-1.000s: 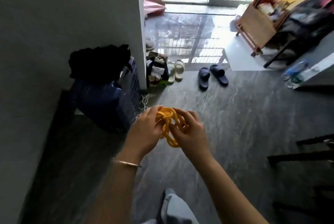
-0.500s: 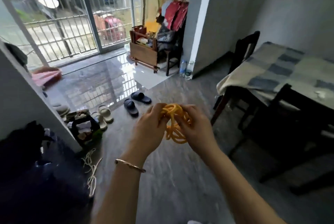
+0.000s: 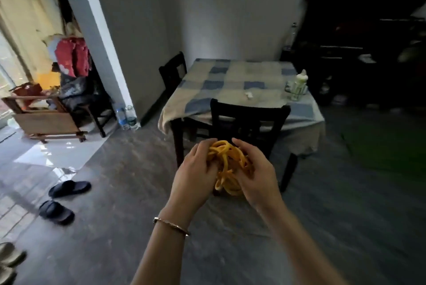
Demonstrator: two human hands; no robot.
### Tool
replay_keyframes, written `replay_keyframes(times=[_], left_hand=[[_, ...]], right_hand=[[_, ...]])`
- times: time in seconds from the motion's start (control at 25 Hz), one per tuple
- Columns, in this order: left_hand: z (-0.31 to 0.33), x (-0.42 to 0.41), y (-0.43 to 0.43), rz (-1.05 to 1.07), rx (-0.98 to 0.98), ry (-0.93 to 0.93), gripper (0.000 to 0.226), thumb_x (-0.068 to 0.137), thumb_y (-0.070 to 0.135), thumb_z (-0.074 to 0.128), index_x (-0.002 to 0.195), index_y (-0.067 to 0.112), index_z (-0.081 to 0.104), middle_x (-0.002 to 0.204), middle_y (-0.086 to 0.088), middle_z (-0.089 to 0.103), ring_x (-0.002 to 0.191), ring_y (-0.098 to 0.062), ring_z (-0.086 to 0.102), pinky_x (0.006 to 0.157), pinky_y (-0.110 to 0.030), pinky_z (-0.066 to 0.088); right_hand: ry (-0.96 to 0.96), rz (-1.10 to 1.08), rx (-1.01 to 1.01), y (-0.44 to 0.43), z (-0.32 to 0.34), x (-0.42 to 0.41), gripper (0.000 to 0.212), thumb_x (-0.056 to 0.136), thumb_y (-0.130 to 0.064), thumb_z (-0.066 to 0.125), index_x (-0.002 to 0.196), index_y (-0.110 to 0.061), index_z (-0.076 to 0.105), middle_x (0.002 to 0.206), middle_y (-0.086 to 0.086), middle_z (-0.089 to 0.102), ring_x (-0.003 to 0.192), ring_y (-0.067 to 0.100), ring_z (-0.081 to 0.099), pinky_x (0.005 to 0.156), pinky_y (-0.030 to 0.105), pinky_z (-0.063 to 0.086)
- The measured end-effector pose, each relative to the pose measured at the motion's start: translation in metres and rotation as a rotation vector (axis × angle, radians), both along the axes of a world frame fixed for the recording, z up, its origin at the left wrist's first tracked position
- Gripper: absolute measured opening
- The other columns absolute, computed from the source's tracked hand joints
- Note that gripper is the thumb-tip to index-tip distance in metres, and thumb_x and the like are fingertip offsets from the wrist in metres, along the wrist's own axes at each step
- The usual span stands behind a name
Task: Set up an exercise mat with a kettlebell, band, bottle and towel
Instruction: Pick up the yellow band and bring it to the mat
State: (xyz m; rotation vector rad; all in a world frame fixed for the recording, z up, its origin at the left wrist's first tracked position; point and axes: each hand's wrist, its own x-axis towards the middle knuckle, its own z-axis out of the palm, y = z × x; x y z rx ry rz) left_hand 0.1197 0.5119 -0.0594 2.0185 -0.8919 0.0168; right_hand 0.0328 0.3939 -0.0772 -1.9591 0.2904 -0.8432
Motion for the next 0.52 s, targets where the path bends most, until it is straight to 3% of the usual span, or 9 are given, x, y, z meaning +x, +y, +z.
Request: replay_keyframes(times=[0.28,0.52], left_hand=[[0.004,-0.088,-0.217,-0.207,-0.056,0.049,0.029,0.088,0.025,0.053,0.115,0.030,0.045,0.101,0.010,0.058,0.089,-0.009,0.057,0.072,-0.026,0.046],[-0.003,-0.150,-0.370,-0.457,-0.026,0.116,0.032,0.083,0.014,0.056,0.111,0.029,0.053,0.100,0.007,0.063,0.095,-0.013,0.060,0.083,-0.036,0.050]], right_hand=[[-0.004,-0.260,-0.061,-0.189,0.003,-0.111,0.038,0.084,-0.010,0.065,0.119,-0.025,0.061,0.103,-0.008,0.061,0.093,0.003,0.059,0.081,0.017,0.046],[-0.003,-0.497,-0.068,-0.330,-0.009,-0.189,0.044,0.076,-0.006,0.065,0.115,-0.024,0.063,0.099,-0.003,0.063,0.089,0.007,0.061,0.079,0.022,0.048]])
